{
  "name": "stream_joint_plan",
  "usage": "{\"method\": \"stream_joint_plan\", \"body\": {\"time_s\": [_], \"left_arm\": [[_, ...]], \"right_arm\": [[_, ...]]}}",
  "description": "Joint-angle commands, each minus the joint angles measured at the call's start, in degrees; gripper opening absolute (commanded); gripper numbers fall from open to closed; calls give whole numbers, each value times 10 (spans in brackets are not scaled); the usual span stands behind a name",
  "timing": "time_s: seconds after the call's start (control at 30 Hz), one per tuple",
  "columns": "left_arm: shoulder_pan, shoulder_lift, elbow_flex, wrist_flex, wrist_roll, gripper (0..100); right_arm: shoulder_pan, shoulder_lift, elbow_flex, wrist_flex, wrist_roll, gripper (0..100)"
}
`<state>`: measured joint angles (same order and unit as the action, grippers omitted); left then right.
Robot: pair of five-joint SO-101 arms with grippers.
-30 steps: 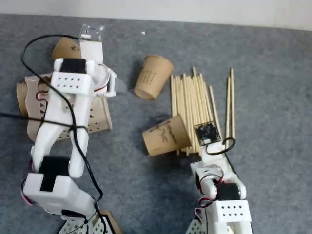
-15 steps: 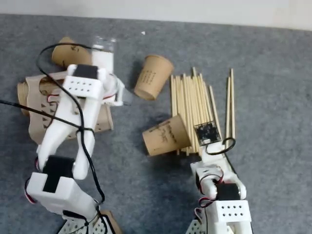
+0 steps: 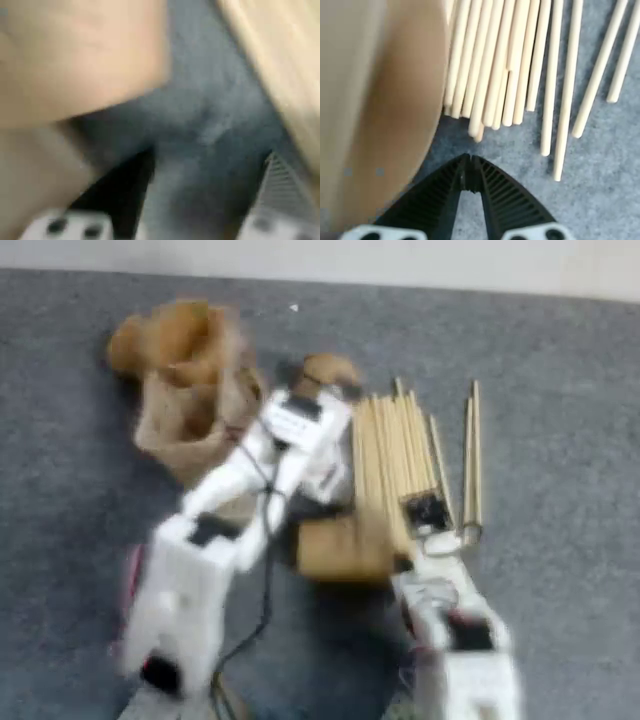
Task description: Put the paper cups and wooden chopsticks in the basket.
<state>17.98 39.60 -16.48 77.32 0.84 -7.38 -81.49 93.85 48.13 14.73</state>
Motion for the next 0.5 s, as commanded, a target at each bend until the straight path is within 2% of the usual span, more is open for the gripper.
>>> {"method": "stream_joint_plan", "body": {"time_s": [0.0,0.23,0.47], "left_arm": [[6,79,-95,57,-5,326],[-4,113,-189,127,-5,326],[-3,8,-189,142,-5,326]], "right_arm": [[-2,3,-3,-7,-2,27],[-2,3,-3,-8,-2,27],[-2,3,-3,-8,-2,27]]}}
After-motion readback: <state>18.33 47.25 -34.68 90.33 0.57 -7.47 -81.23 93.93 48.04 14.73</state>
